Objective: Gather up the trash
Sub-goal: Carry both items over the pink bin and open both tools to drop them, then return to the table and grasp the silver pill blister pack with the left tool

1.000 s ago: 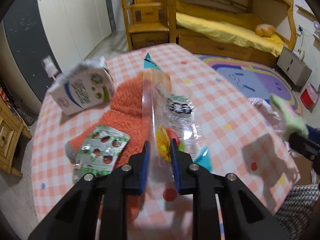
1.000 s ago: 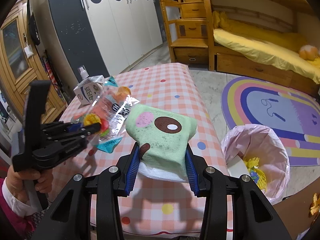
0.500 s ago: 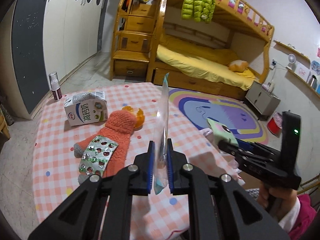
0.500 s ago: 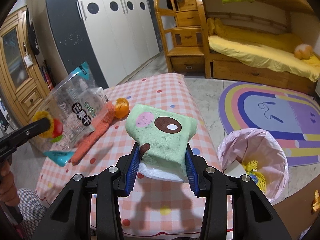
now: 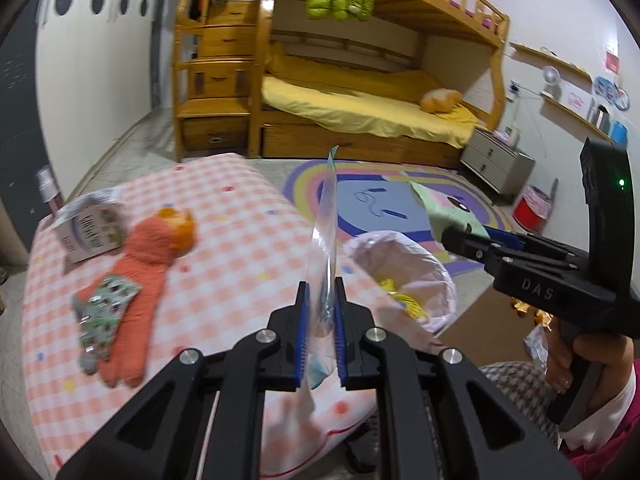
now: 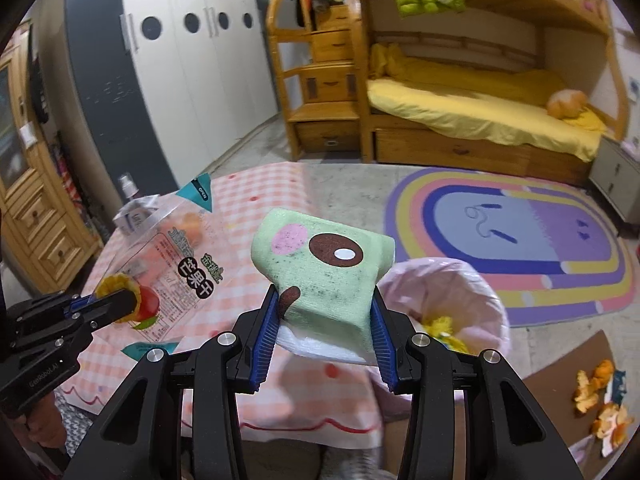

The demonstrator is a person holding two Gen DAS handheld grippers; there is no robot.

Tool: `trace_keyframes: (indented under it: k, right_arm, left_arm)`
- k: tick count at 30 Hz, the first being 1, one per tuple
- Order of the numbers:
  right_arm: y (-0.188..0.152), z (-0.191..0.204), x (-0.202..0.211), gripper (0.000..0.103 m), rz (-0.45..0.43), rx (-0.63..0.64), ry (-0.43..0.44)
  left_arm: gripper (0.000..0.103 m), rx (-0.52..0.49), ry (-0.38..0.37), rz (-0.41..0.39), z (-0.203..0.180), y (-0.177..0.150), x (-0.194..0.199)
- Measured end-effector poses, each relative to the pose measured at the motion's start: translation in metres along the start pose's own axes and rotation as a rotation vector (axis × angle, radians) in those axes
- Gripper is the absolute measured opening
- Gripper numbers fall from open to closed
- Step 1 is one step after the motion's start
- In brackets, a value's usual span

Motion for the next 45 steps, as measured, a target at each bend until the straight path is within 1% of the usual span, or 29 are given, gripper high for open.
trace_keyframes:
  k: [5, 9, 13, 17, 19, 22, 23, 24, 25, 26, 27, 30, 33, 38, 42, 44, 45]
  right_arm:
    - [-0.015, -0.050, -0.004, 0.043, 0.022, -0.093, -0.074]
    - [-0.028, -0.080, -0.015, 0.043, 0.056, -0.161, -0.090]
    - [-0.033, -0.102, -0.025, 0.043, 0.077, -0.206, -0.097]
    - [-0.031, -0.117, -0.038, 0.043, 0.101, -0.228, -0.102]
    - [-0.030, -0.123, -0.048, 0.043, 0.118, -0.232, -0.101]
    - [-0.027, -0.129, -0.064, 0.044, 0.143, -0.231, -0.105]
    - [-0.025, -0.132, -0.069, 0.045, 0.151, -0.231, -0.102]
    - [-0.024, -0.134, -0.075, 0.050, 0.158, -0.230, -0.101]
    - [-0.022, -0.135, -0.082, 0.059, 0.167, -0.226, -0.102]
    - [-0.021, -0.137, -0.086, 0.063, 0.169, -0.224, -0.106]
    - [-0.020, -0.138, -0.089, 0.066, 0.168, -0.226, -0.112]
    - [-0.018, -0.143, -0.090, 0.066, 0.172, -0.248, -0.107]
    - [-0.019, -0.145, -0.077, 0.066, 0.150, -0.272, -0.093]
    - [-0.018, -0.134, -0.036, 0.067, 0.093, -0.271, -0.082]
    - [-0.015, -0.114, -0.005, 0.067, 0.042, -0.239, -0.072]
    - [-0.013, -0.098, 0.008, 0.067, 0.020, -0.213, -0.063]
    - [-0.014, -0.093, 0.011, 0.067, 0.015, -0.202, -0.059]
  left_arm:
    - [0.010, -0.075, -0.046, 0.007, -0.042, 0.017, -0.023]
    - [0.010, -0.121, -0.091, 0.012, -0.072, 0.031, -0.043]
    - [0.010, -0.158, -0.116, 0.049, -0.096, 0.045, -0.074]
    - [0.018, -0.166, -0.135, 0.068, -0.107, 0.059, -0.098]
    - [0.020, -0.173, -0.128, 0.072, -0.111, 0.066, -0.109]
    - [0.020, -0.160, -0.128, 0.074, -0.110, 0.073, -0.118]
    - [0.025, -0.155, -0.131, 0.077, -0.109, 0.074, -0.120]
    - [0.031, -0.148, -0.127, 0.077, -0.106, 0.076, -0.121]
    - [0.043, -0.138, -0.116, 0.072, -0.103, 0.077, -0.121]
    - [0.046, -0.128, -0.108, 0.063, -0.099, 0.078, -0.120]
    - [0.047, -0.123, -0.103, 0.060, -0.096, 0.078, -0.119]
    - [0.055, -0.105, -0.070, 0.061, -0.087, 0.079, -0.115]
    - [0.058, -0.086, -0.038, 0.059, -0.077, 0.074, -0.107]
    - [0.067, -0.077, 0.017, 0.046, -0.064, 0.056, -0.086]
    - [0.071, -0.059, 0.028, 0.047, -0.052, 0.042, -0.069]
    - [0.073, -0.048, 0.035, 0.046, -0.045, 0.036, -0.061]
    - [0.073, -0.033, 0.053, 0.045, -0.039, 0.031, -0.054]
Point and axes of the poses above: each gripper's, at about its wrist camera, not at the fingertips, and x roughly against the way its jaws point, z to its left, y to its top, the point moved 5 cm from there along -x, roughly the way its jaws point, and after that the axes turned 14 degrees about z, right-handed, at the moved point
